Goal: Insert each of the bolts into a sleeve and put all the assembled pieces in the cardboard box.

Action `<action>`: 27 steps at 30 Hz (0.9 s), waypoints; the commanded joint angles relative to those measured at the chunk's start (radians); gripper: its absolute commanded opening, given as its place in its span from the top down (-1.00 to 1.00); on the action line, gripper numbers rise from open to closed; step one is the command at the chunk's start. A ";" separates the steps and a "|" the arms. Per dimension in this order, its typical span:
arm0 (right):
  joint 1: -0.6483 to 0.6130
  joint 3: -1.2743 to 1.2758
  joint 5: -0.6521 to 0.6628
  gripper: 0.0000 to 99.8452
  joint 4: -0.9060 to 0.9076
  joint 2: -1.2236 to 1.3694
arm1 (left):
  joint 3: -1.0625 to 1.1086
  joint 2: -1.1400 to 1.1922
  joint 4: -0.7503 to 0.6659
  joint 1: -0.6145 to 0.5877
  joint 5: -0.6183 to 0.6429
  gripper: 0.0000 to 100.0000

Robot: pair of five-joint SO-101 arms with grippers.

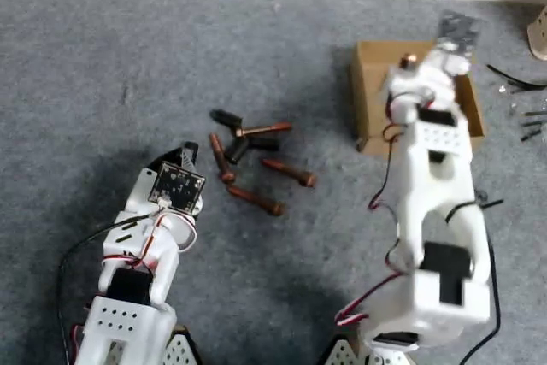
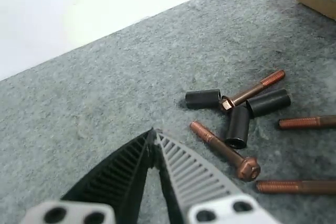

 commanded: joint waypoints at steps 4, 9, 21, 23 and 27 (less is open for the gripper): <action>0.033 -0.105 -0.092 0.99 -0.041 0.096 | 0.001 -0.013 -0.005 -0.012 -0.003 0.99; 0.031 -0.104 -0.092 0.88 -0.039 0.140 | 0.001 -0.013 -0.005 -0.012 -0.003 0.99; 0.045 -0.104 -0.092 0.50 0.002 0.163 | 0.001 -0.013 -0.005 -0.012 -0.003 0.99; 0.054 -0.104 -0.092 0.50 0.004 0.163 | 0.001 -0.013 -0.005 -0.012 -0.003 0.99; 0.051 -0.108 -0.092 0.50 0.074 0.153 | 0.001 -0.013 -0.005 -0.012 -0.003 0.99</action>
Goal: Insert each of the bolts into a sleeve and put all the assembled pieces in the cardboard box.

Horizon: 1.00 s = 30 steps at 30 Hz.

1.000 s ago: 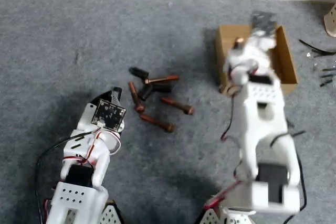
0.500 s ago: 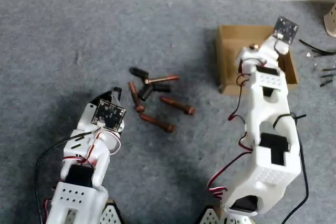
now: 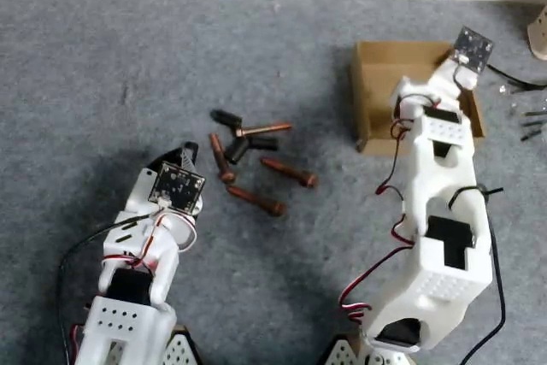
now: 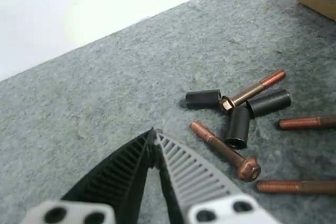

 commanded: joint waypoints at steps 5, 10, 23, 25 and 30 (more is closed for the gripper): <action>-0.064 -0.002 -0.009 0.50 0.148 -0.171 | 0.001 -0.013 -0.005 -0.012 -0.003 0.99; -0.214 0.183 -0.008 0.50 0.163 -0.390 | -0.001 -0.013 -0.005 -0.012 -0.003 0.99; -0.604 0.532 0.365 0.50 0.018 -0.547 | -0.002 -0.013 -0.005 -0.018 -0.003 0.99; -0.604 0.532 0.393 0.50 0.015 -0.506 | -0.002 -0.013 -0.005 -0.018 -0.003 0.99; -0.650 0.403 0.483 0.50 0.004 -0.341 | -0.002 -0.013 -0.005 -0.018 -0.003 0.99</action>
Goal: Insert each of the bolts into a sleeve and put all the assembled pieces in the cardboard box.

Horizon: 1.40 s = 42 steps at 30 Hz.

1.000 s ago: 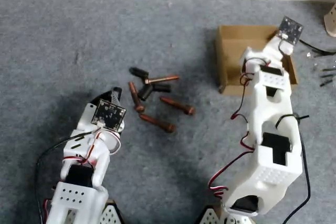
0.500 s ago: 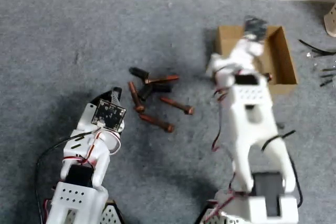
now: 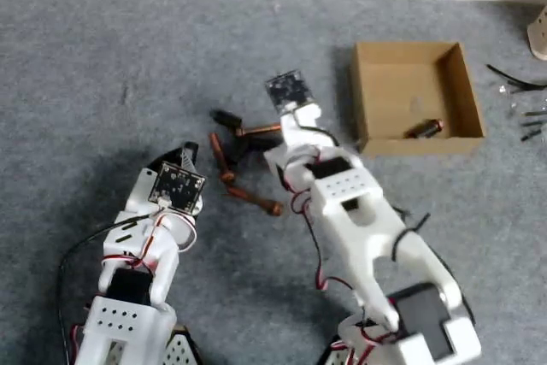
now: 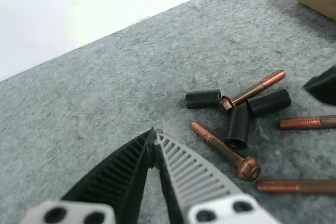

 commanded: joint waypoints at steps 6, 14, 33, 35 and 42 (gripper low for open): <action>-0.079 -0.251 0.103 0.50 -0.031 0.291 | -0.002 -0.013 -0.005 -0.018 -0.003 0.99; -0.085 -0.337 0.104 0.50 -0.031 0.400 | -0.004 -0.013 -0.005 -0.015 -0.003 0.99; -0.082 -0.340 0.104 0.89 -0.038 0.512 | -0.002 -0.013 -0.005 -0.016 -0.003 0.99; -0.079 -0.340 0.104 0.89 -0.038 0.512 | -0.002 -0.013 -0.005 -0.018 -0.003 0.99; -0.077 -0.340 0.103 0.89 -0.033 0.507 | -0.001 -0.013 -0.005 -0.018 -0.003 0.99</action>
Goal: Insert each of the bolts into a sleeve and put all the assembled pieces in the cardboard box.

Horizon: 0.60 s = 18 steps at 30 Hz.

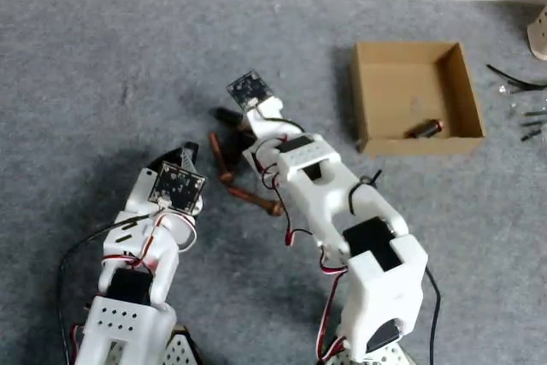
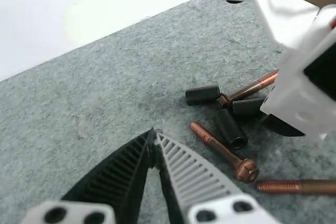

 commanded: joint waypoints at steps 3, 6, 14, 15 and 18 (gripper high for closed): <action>0.002 -0.010 0.009 0.89 -0.010 0.002 | -0.001 -0.013 -0.005 -0.018 -0.003 0.99; 0.016 -0.010 0.009 0.82 -0.008 0.001 | -0.001 -0.013 -0.005 -0.018 -0.003 0.99; 0.005 -0.177 0.054 0.66 0.160 -0.008 | -0.001 -0.013 -0.005 -0.018 -0.005 0.99; -0.004 -0.203 0.071 0.66 0.176 -0.008 | -0.001 -0.013 -0.005 -0.018 -0.005 0.99; -0.019 -0.248 0.074 0.66 0.179 -0.007 | -0.001 -0.013 -0.005 -0.018 -0.005 0.99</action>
